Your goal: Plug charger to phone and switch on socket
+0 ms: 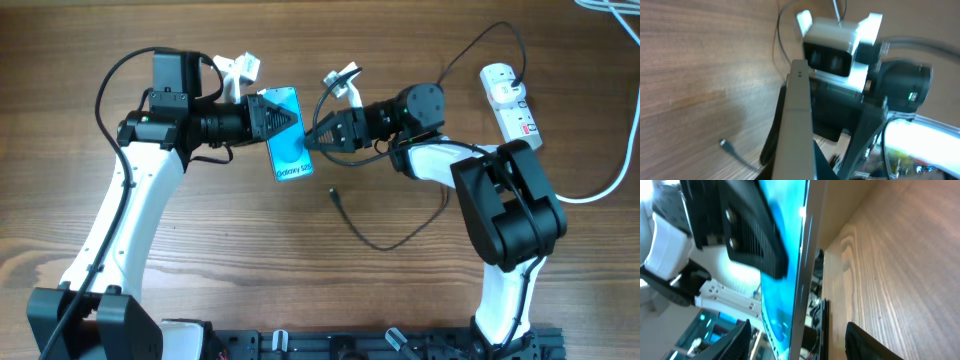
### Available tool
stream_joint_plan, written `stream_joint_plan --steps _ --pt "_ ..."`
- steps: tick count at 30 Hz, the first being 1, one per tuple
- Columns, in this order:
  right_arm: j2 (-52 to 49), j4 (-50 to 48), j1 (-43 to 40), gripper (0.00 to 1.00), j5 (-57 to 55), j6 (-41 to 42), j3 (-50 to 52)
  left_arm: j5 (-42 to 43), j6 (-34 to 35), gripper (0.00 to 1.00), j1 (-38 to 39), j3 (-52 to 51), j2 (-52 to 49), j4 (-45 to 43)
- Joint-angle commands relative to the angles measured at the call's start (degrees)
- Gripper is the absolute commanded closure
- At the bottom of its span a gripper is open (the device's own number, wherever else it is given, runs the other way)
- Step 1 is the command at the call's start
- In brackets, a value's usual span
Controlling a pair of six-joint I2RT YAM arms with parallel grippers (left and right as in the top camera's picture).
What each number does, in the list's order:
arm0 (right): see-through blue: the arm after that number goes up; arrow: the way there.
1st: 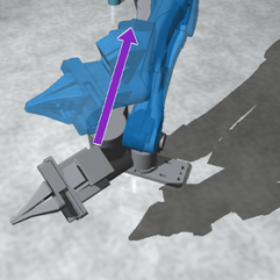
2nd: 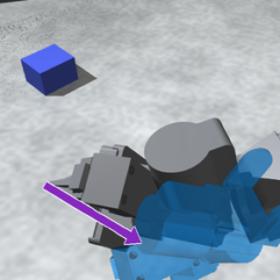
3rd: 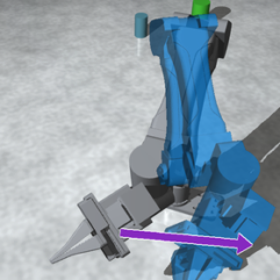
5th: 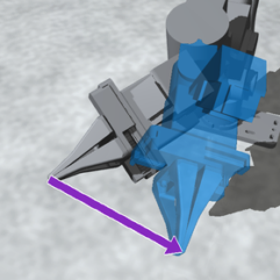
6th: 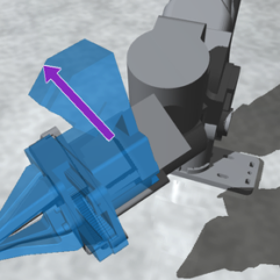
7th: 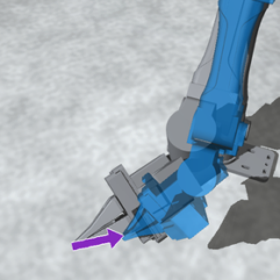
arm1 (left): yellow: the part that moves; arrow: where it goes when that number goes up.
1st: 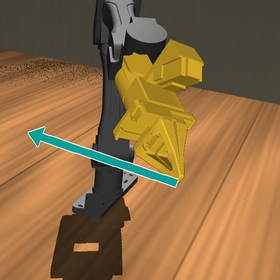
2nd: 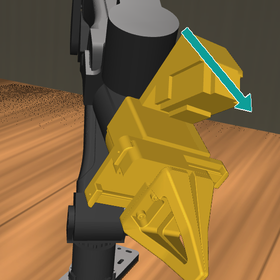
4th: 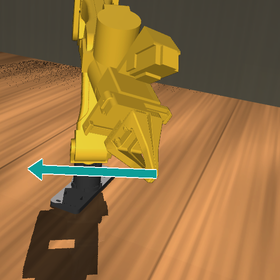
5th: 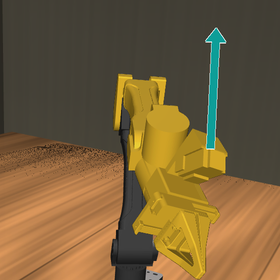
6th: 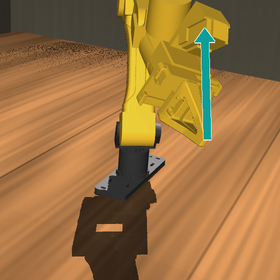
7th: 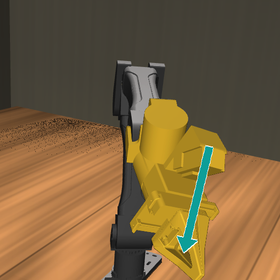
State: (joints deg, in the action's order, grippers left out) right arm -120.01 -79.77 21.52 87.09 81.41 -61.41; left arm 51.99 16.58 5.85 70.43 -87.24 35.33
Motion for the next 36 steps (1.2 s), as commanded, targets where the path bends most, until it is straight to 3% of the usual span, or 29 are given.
stream_joint_plan --steps 1,4,7,10,12,14,15,22,28,31,36 --pt "-1.3 -0.2 2.1 0.38 3.9 1.4 0.0 0.7 11.4 0.96 0.0 0.4 2.0 -3.6" --pt "-1.3 -0.2 2.5 0.41 3.4 1.3 0.0 4.2 12.7 0.96 0.0 0.4 2.0 -4.5" --pt "-1.3 -0.2 2.5 0.52 1.7 2.3 0.0 5.6 12.7 0.96 0.0 0.5 2.0 -4.3" --pt "-1.3 -0.2 2.5 0.82 -0.3 3.0 0.0 5.6 12.6 0.96 0.0 0.4 2.0 -4.3" --pt "-1.3 -0.3 2.4 0.96 -1.1 4.3 0.0 5.6 12.6 0.91 0.0 0.5 2.0 -4.3" --pt "-1.3 -0.6 2.2 0.96 -2.1 4.4 0.0 5.6 12.2 0.79 0.0 0.4 2.0 -4.3" --pt "-1.3 -0.6 2.0 0.96 -2.9 5.3 0.0 5.6 12.2 0.78 0.0 0.4 2.0 -4.2" --pt "-1.3 -0.6 1.6 0.96 -4.4 9.8 0.0 5.7 11.7 0.81 0.0 0.5 2.0 -1.2" --pt "-1.3 -3.2 0.6 0.96 -5.0 14.8 -0.1 15.2 6.4 0.83 0.0 0.5 2.0 -1.5" --pt "-1.3 -3.8 0.6 0.96 -5.4 16.5 -0.1 16.0 6.1 0.85 0.0 0.5 2.0 -1.5" --pt "-1.3 -5.5 0.6 0.96 -7.9 19.0 -0.2 16.6 6.1 0.72 0.0 0.5 2.0 -1.5"
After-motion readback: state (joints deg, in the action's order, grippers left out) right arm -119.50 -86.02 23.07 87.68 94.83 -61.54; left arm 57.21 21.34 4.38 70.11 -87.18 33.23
